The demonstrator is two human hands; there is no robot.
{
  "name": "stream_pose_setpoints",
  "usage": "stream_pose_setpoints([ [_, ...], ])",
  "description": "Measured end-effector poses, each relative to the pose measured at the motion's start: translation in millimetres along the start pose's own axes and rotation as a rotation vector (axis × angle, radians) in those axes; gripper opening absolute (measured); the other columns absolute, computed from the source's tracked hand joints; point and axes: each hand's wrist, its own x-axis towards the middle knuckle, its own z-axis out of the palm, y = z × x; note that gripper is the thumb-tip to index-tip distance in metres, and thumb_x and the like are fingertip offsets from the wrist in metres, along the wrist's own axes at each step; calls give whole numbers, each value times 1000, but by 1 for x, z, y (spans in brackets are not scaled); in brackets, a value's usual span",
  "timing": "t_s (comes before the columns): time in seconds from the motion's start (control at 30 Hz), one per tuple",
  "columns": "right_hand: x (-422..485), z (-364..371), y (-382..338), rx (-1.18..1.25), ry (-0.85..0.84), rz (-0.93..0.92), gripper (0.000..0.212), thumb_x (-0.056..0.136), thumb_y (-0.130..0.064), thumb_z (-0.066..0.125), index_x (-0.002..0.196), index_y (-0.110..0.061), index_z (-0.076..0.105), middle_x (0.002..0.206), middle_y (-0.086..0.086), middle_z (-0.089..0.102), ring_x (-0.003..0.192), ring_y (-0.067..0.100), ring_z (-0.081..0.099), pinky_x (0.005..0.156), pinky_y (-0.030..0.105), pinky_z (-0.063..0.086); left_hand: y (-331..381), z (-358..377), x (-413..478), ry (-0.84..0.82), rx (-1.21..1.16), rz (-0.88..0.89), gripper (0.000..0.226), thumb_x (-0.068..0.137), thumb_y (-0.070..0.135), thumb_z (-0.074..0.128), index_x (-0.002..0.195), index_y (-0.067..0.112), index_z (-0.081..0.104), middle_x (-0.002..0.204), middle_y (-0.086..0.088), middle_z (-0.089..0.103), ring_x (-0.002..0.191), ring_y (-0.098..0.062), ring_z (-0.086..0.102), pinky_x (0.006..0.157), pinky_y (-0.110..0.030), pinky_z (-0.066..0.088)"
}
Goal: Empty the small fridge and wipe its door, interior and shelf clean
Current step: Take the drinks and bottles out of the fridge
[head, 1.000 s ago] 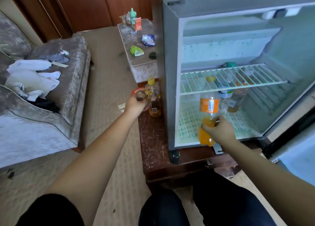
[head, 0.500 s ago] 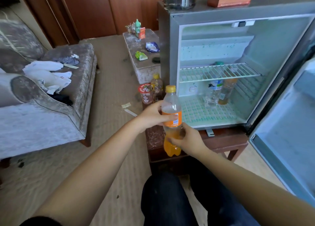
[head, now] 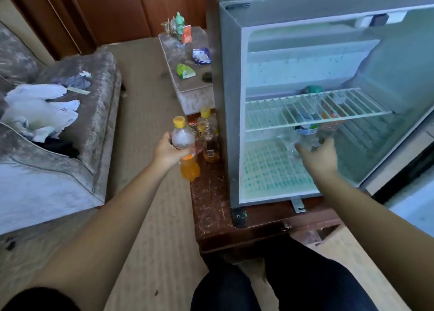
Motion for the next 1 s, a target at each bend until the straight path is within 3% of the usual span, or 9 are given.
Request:
stream_pose_setpoints([
  [0.07, 16, 8, 4, -36, 1, 9, 68, 80, -32, 75, 129, 1, 41, 127, 19, 52, 114, 36, 53, 91, 44, 44, 3, 10, 20, -1, -27, 23, 78, 42, 55, 77, 107, 21, 53, 107, -3, 66, 99, -23, 64, 85, -40, 54],
  [0.17, 29, 19, 13, -54, 1, 7, 68, 80, -32, 75, 129, 0, 41, 130, 18, 50, 115, 35, 51, 90, 41, 42, 5, 25, 43, -12, -79, 38, 61, 76, 21, 81, 127, 6, 49, 115, -3, 59, 101, -17, 56, 74, -20, 47],
  [0.2, 31, 22, 16, -59, 13, 3, 67, 80, -32, 76, 128, -1, 41, 129, 18, 50, 115, 35, 51, 90, 41, 42, 3, 28, 50, 0, -55, 43, 59, 79, 17, 79, 129, 5, 48, 113, -2, 57, 99, -16, 54, 73, -20, 44],
  [0.4, 43, 31, 25, -106, 39, 69, 68, 79, -38, 75, 126, -2, 40, 129, 18, 52, 114, 39, 53, 92, 47, 46, -11, 28, 64, 7, -36, 49, 73, 70, 28, 87, 131, 15, 48, 112, 4, 56, 105, -19, 58, 91, -38, 51],
  [0.57, 53, 41, 23, -164, 12, 99, 73, 78, -42, 75, 127, -2, 39, 124, 21, 55, 111, 40, 55, 82, 43, 47, -16, 25, 66, -27, -36, 30, 78, 74, 19, 84, 137, 10, 40, 124, -4, 54, 104, -18, 54, 82, -31, 47],
  [0.8, 44, 29, 33, -289, -39, 39, 68, 75, -46, 71, 125, -11, 41, 124, 19, 52, 105, 37, 54, 77, 38, 47, -22, 16, 48, -41, -20, -33, 85, 77, 29, 82, 143, 12, 32, 120, 1, 46, 107, -16, 48, 83, -30, 43],
  [0.87, 26, 17, 39, -304, -58, 32, 73, 75, -47, 72, 131, -13, 40, 129, 17, 51, 107, 37, 55, 79, 38, 47, -24, 13, 33, -37, -28, -56, 77, 78, 27, 81, 138, 10, 37, 121, -2, 49, 105, -18, 50, 82, -31, 43],
  [1.0, -26, -11, 49, -285, -96, 26, 71, 74, -44, 76, 127, -11, 42, 120, 19, 56, 106, 37, 56, 77, 37, 42, -27, 9, -4, -67, -49, -31, 36, 81, 27, 77, 108, 12, 59, 115, -7, 64, 103, -22, 63, 84, -33, 50],
])
